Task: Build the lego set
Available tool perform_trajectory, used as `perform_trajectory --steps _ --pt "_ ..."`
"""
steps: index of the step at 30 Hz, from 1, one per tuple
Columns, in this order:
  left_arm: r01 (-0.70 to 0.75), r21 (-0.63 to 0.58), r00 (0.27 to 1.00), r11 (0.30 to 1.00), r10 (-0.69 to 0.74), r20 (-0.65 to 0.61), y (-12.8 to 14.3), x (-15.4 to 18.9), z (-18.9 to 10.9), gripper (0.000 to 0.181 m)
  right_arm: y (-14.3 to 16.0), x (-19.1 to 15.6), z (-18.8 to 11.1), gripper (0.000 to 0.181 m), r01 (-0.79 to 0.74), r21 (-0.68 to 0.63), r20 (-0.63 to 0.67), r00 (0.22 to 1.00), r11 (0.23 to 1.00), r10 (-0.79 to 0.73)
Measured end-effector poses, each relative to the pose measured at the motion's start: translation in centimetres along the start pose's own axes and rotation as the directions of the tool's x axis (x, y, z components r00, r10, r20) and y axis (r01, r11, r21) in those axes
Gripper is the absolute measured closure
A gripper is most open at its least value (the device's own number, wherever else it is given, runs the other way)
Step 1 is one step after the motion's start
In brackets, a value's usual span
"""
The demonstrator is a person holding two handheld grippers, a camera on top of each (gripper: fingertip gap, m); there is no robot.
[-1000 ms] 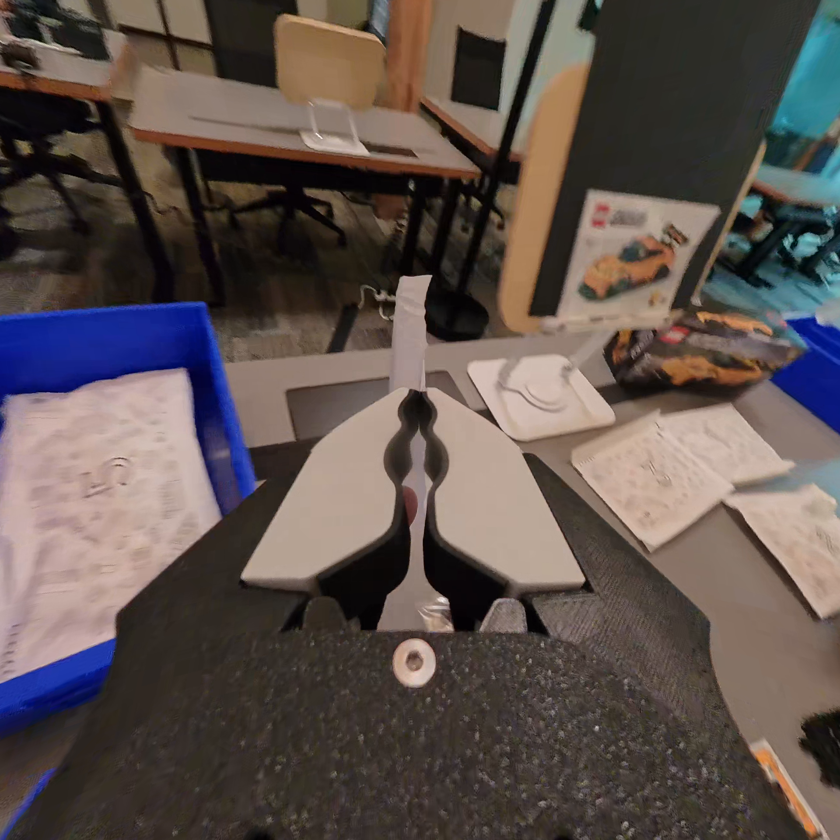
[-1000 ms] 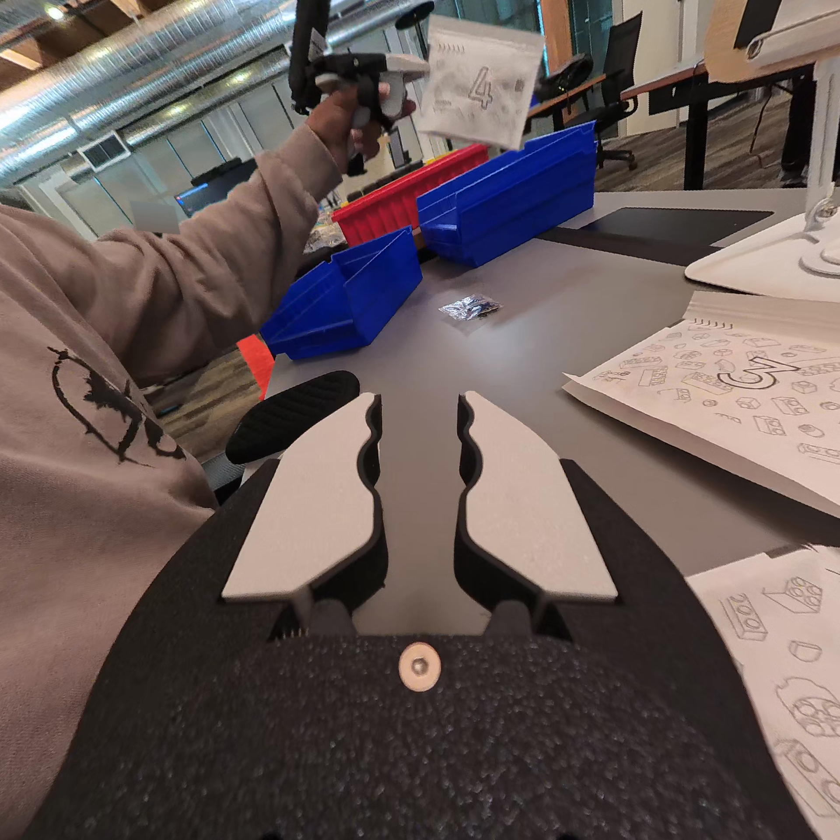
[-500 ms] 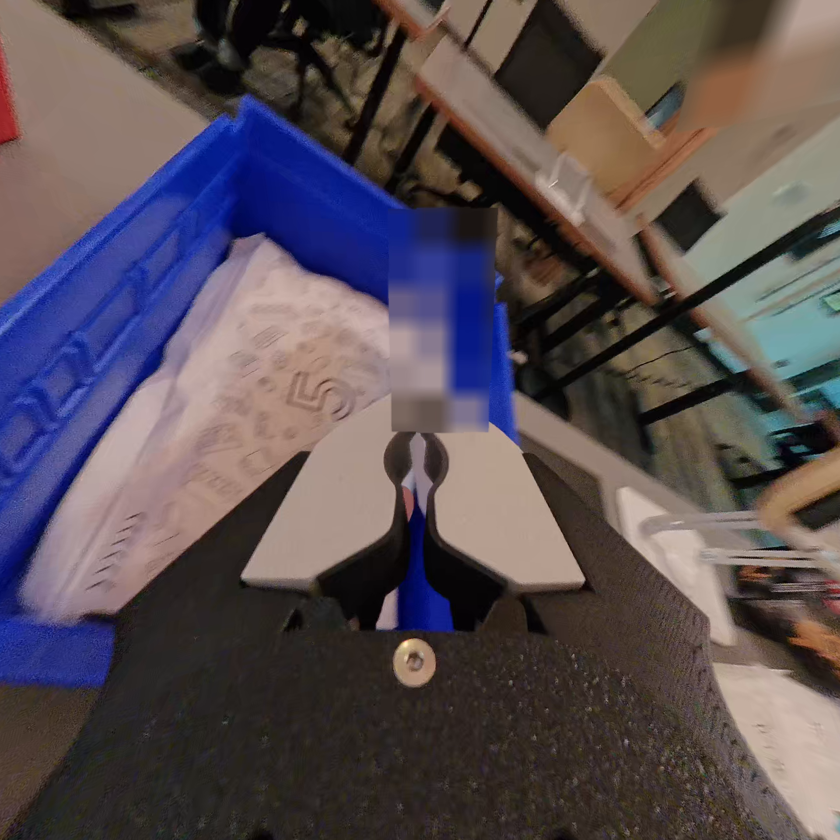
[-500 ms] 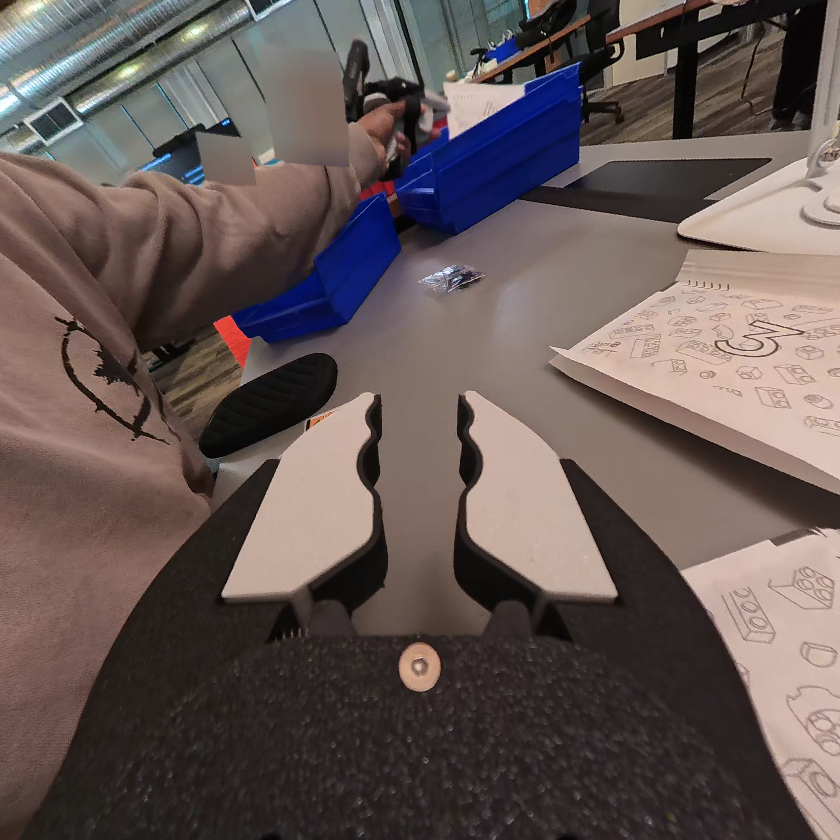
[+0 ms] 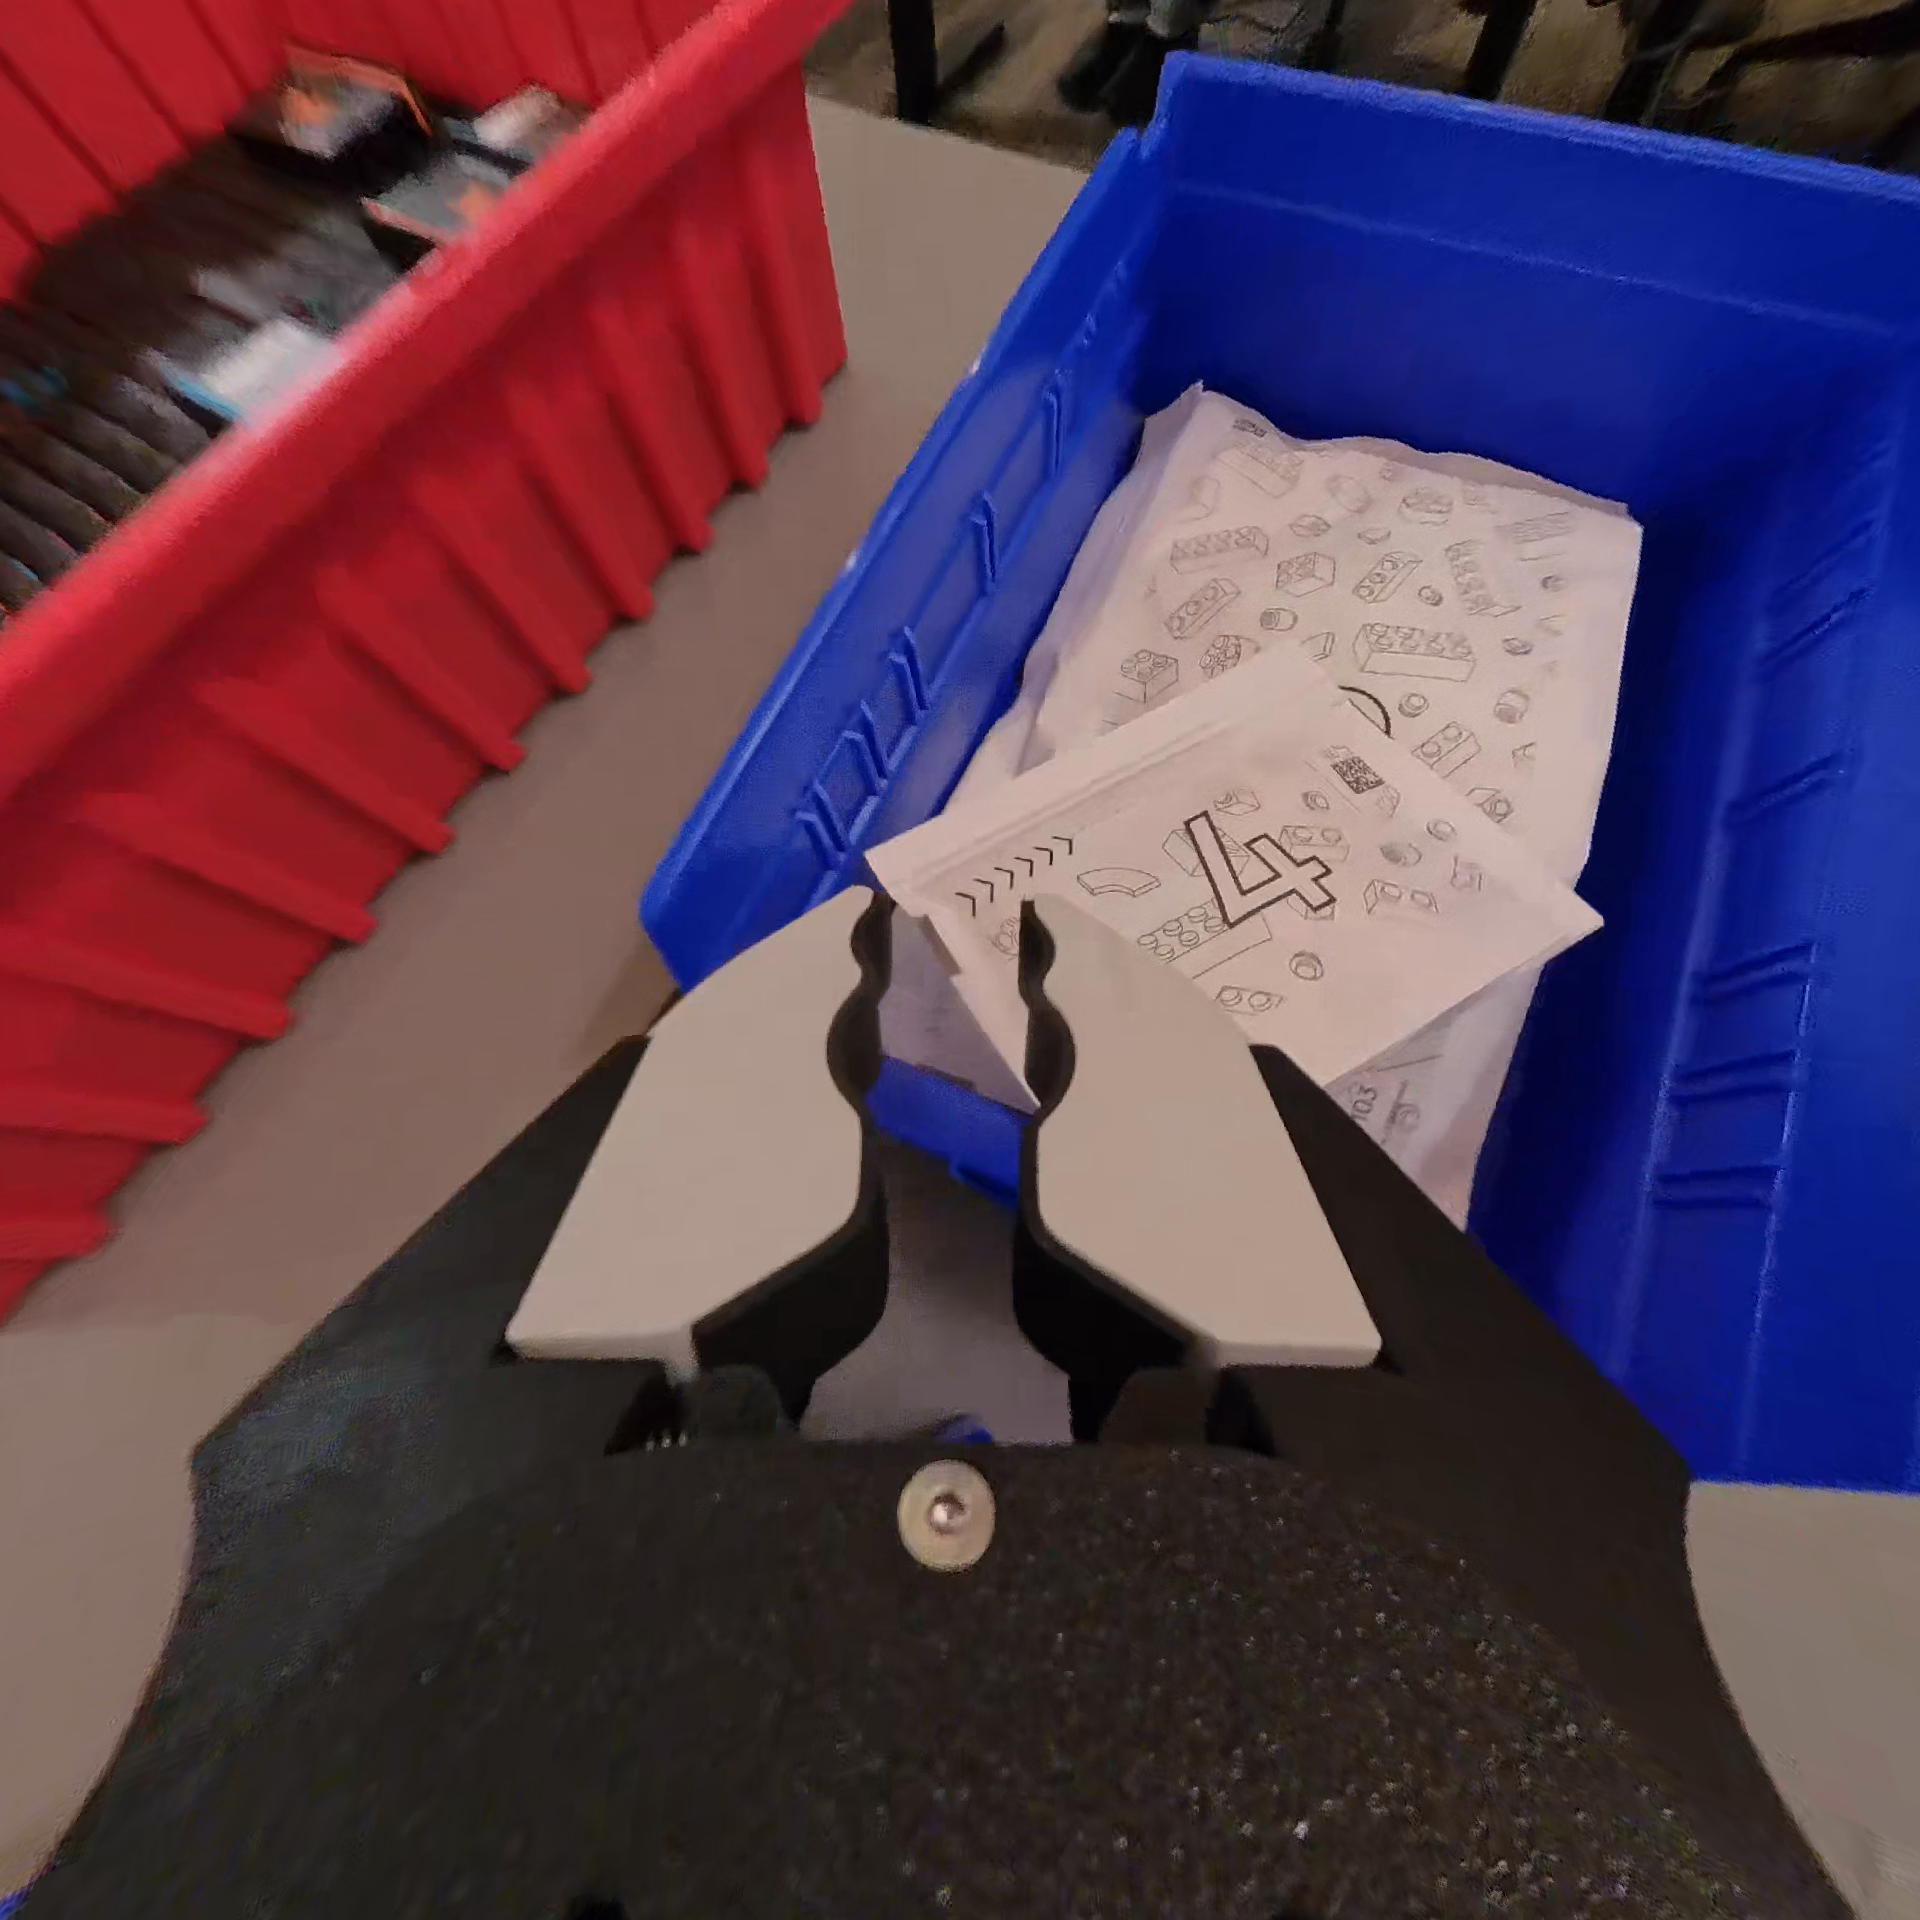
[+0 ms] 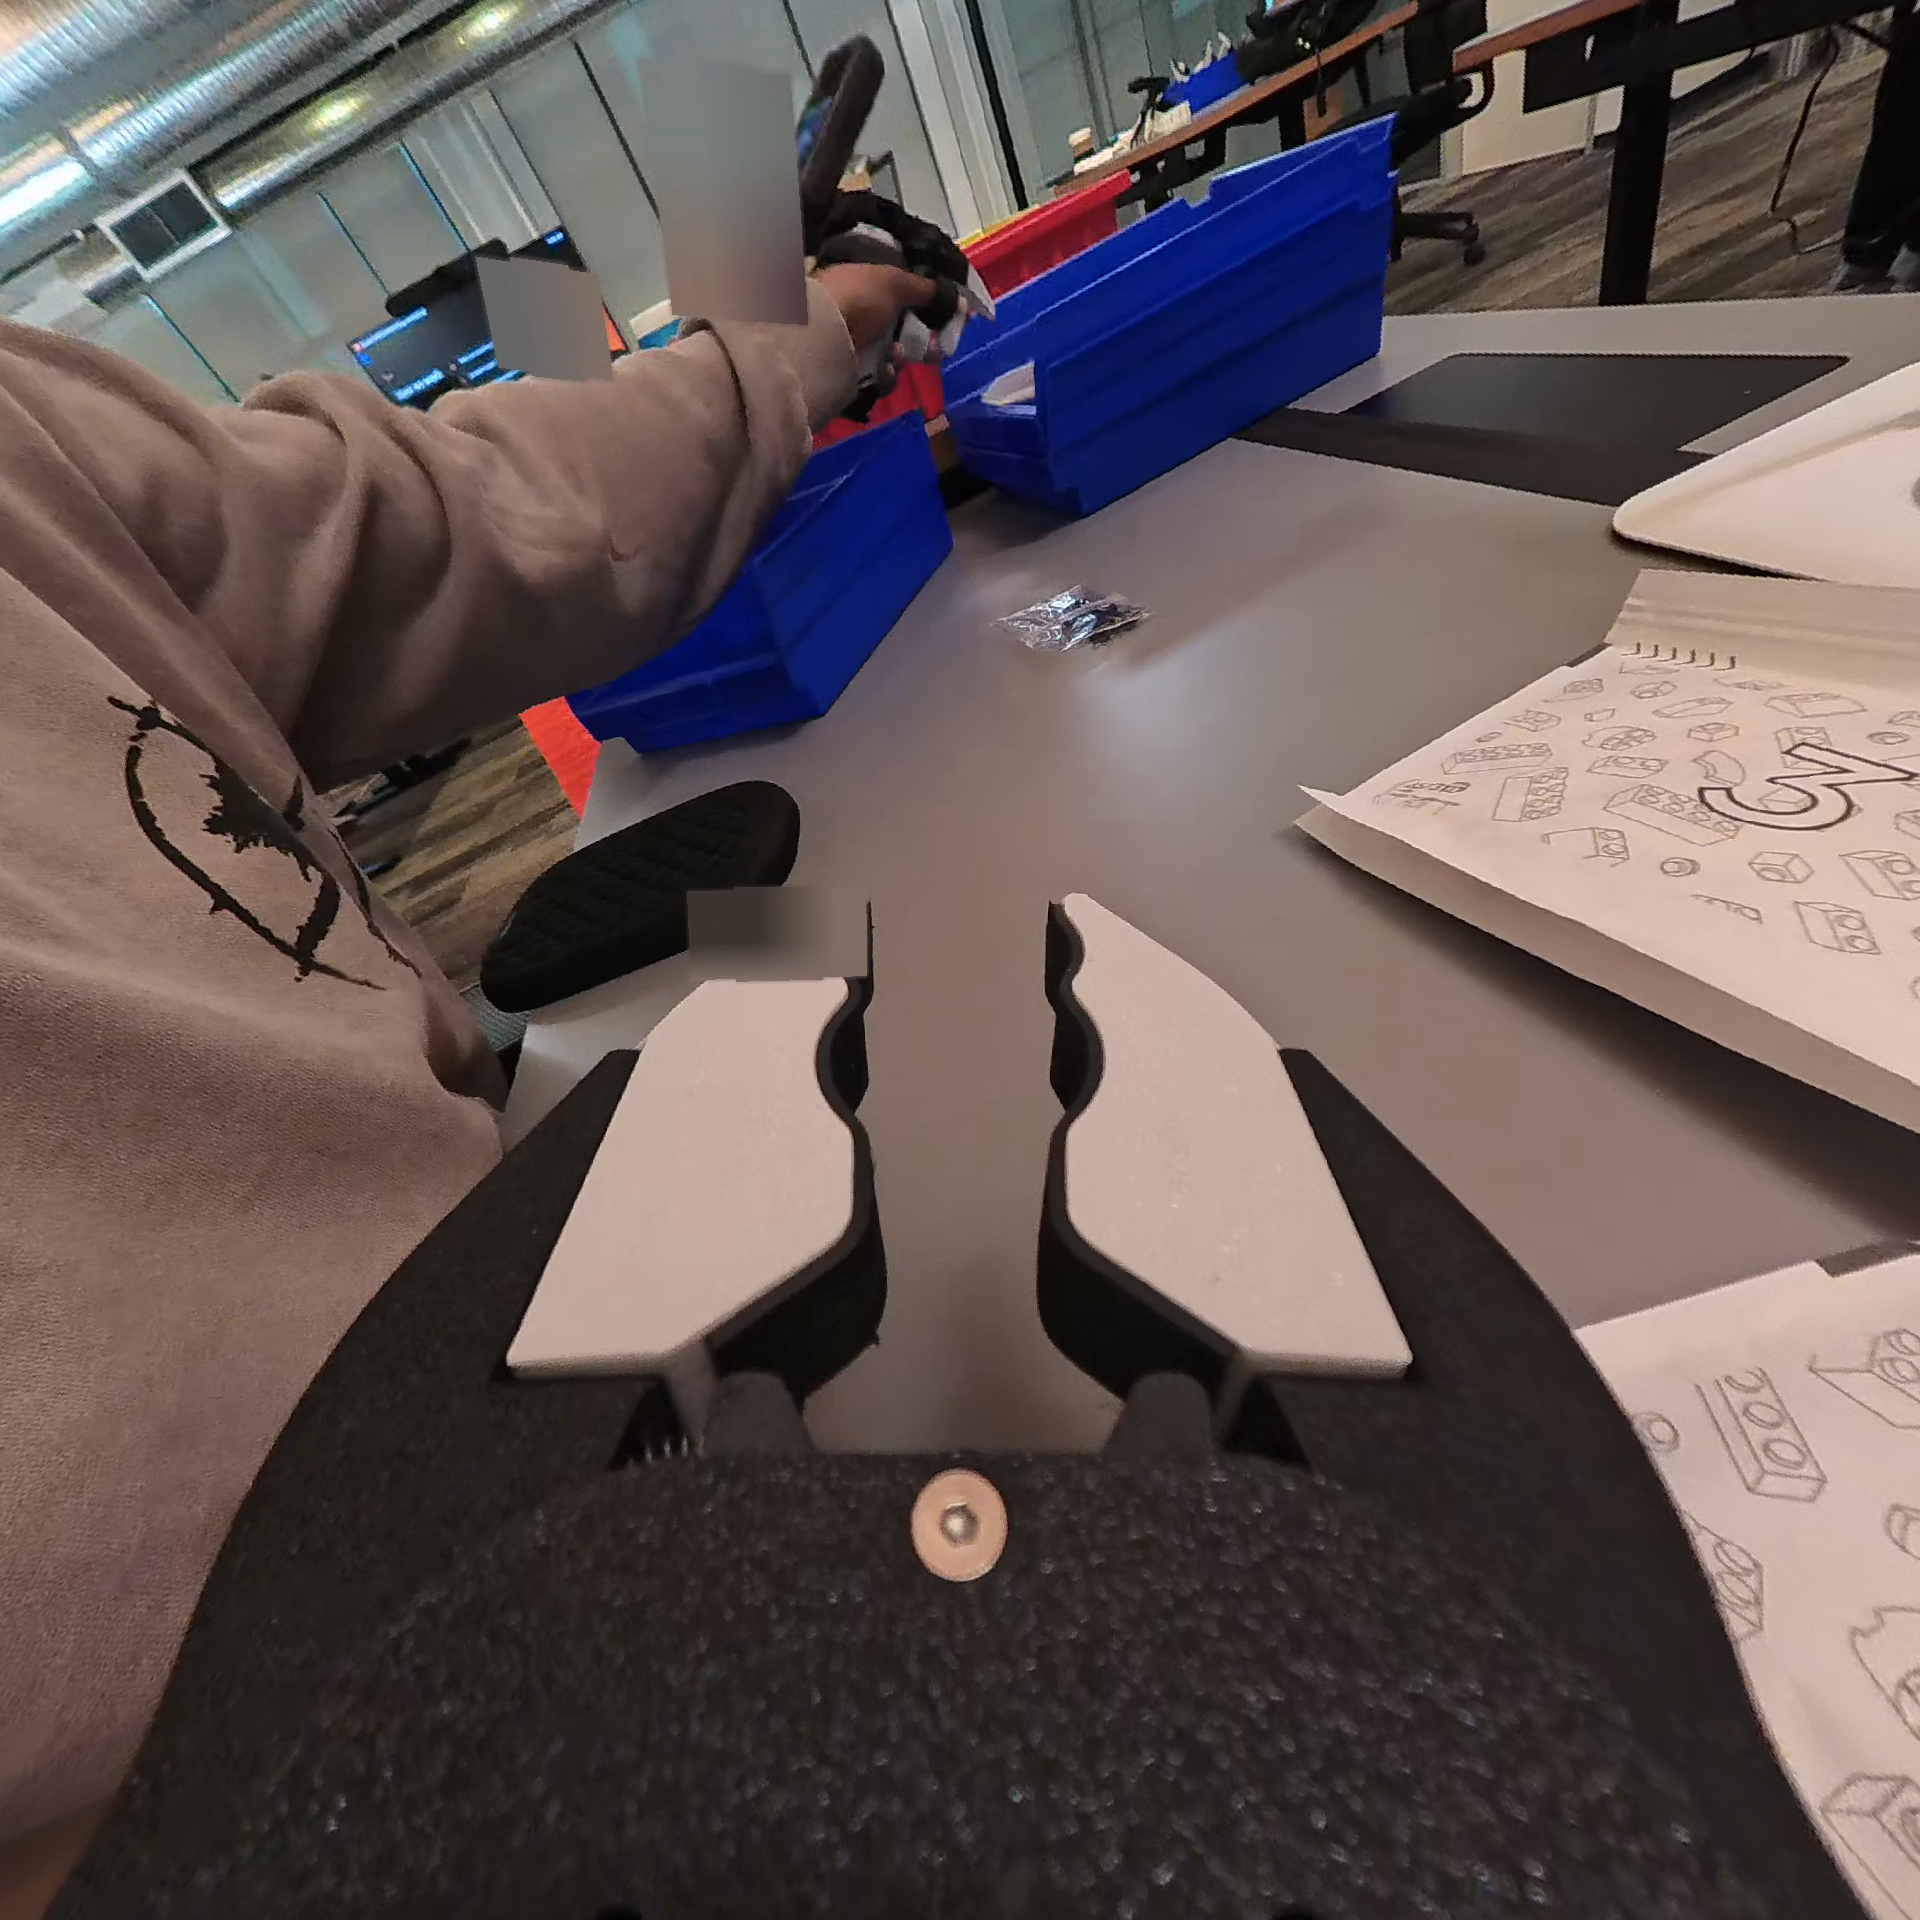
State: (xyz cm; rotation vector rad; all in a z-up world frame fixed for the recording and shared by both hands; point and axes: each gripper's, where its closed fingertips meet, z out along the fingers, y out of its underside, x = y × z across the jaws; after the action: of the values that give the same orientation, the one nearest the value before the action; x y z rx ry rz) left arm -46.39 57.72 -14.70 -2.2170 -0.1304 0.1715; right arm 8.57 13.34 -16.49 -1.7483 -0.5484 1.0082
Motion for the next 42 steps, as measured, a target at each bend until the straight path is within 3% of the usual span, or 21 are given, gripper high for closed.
perform_trajectory --steps 3,7,12,16,18,20,23,26,29,33,36,39,42 --pt "-0.158 0.055 0.986 0.986 0.161 -0.043 -0.7 1.7 -1.3 0.162 -0.2 -0.1 -0.2 0.15 -0.005 0.012 0.009 1.0 1.0 0.005" --pt "-0.431 -0.036 0.875 0.902 0.408 -0.262 2.4 6.7 -1.6 0.145 -0.1 -0.3 -0.1 0.15 0.011 0.003 0.009 1.0 1.0 -0.011" --pt "-0.702 -0.099 0.708 0.706 0.676 -0.204 3.7 7.3 0.5 0.138 0.0 0.0 -0.2 0.15 -0.001 0.005 -0.004 1.0 1.0 0.001" --pt "-0.777 -0.205 0.624 0.595 0.772 -0.125 4.2 6.6 2.9 0.164 0.0 0.5 -0.1 0.15 -0.008 0.003 -0.022 1.0 1.0 0.008" --pt "-0.729 -0.243 0.673 0.64 0.734 -0.085 3.9 6.6 3.8 0.178 0.1 0.6 0.0 0.15 -0.014 0.002 -0.025 1.0 1.0 0.014" --pt "-0.622 -0.262 0.772 0.738 0.633 -0.052 3.3 6.9 4.3 0.18 0.1 0.9 0.0 0.15 -0.022 0.0 -0.027 0.999 1.0 0.022" --pt "-0.499 -0.276 0.856 0.822 0.517 -0.007 2.4 7.3 5.0 0.18 0.2 1.1 0.2 0.15 -0.032 -0.004 -0.023 0.999 0.999 0.032" --pt "-0.35 -0.296 0.936 0.889 0.346 -0.065 2.4 8.3 5.2 0.179 0.3 1.0 0.2 0.15 -0.027 -0.01 -0.021 0.999 1.0 0.027" --pt "-0.291 -0.296 0.957 0.91 0.27 -0.11 2.1 8.4 4.3 0.168 0.2 0.8 0.0 0.15 -0.022 -0.005 -0.018 1.0 1.0 0.021" --pt "-0.338 -0.109 0.94 0.935 0.328 -0.096 -1.7 8.7 0.2 0.167 -0.1 0.4 -0.4 0.15 -0.01 0.013 -0.005 1.0 1.0 0.011" --pt "-0.439 0.087 0.877 0.895 0.447 -0.175 -3.6 12.6 -5.3 0.168 -0.6 0.1 -0.6 0.15 0.014 0.028 -0.008 1.0 0.999 -0.014" --pt "-0.498 0.293 0.758 0.816 0.574 -0.31 -2.4 19.8 -12.3 0.165 -1.2 -0.1 -1.0 0.15 0.071 0.05 -0.057 0.996 0.996 -0.068" --pt "-0.518 0.454 0.579 0.725 0.688 -0.438 2.2 27.8 -19.3 0.159 -2.0 0.6 -1.7 0.15 0.14 0.071 -0.174 0.977 0.988 -0.126"
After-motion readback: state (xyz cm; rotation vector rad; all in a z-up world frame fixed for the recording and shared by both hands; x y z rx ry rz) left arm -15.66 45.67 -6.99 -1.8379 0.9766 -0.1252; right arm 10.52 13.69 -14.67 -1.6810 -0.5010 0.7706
